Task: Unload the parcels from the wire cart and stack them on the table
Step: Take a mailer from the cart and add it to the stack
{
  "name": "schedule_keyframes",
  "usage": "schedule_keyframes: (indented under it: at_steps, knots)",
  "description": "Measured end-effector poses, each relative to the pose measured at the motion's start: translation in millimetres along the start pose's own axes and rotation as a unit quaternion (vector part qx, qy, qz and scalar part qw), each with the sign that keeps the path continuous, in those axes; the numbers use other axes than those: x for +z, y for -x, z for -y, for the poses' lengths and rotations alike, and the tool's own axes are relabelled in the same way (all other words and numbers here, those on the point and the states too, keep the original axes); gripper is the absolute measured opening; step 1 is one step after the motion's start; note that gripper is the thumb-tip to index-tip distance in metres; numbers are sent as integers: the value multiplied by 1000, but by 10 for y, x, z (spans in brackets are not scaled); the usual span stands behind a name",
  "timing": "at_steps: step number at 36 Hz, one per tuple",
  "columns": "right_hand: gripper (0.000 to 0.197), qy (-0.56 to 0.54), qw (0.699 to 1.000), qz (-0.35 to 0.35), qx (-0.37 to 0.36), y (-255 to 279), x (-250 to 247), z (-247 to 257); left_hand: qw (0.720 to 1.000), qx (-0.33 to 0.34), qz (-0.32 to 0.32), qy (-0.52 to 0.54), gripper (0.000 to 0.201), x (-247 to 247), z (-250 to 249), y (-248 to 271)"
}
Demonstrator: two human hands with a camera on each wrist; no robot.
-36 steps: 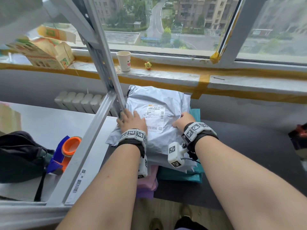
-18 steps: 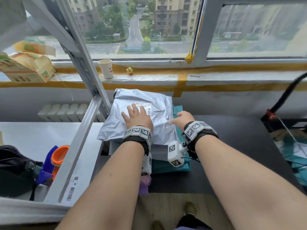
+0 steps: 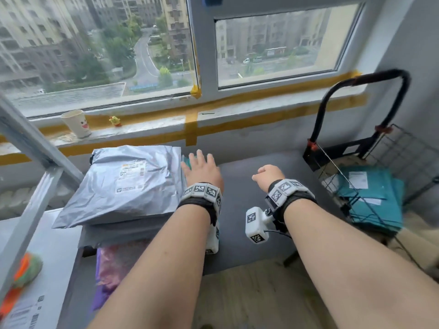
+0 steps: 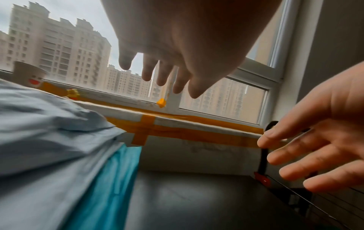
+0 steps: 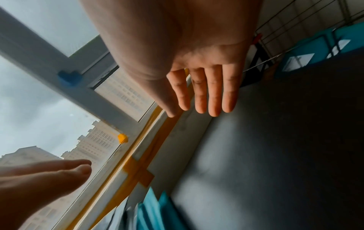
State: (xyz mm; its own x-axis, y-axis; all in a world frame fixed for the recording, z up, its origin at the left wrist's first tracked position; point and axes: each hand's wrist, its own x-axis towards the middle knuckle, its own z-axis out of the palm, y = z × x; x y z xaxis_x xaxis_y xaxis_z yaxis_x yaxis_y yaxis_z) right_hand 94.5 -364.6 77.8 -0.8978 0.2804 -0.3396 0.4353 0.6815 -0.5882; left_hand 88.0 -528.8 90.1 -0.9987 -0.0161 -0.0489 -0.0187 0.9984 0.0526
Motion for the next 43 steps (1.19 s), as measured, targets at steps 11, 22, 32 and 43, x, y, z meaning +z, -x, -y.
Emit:
schedule_keyframes:
  at_steps: [11, 22, 32, 43]
  knots:
    - [32, 41, 996, -32, 71, -169, -1373, -1790, 993, 115, 11, 3, 49, 347, -2190, 299]
    - [25, -2, 983, -62, 174, -420, -2218, -3231, 972, 222, 61, 36, 39, 730, -3734, 553]
    - [37, -42, 964, -59, 254, -938, -2467, -3977, 953, 254, 146, 75, 38, 1090, -4714, 65]
    - [35, -87, 934, -68, 340, -1699, -2566, -4469, 934, 261, 237, 62, 38, 1494, -5588, -682]
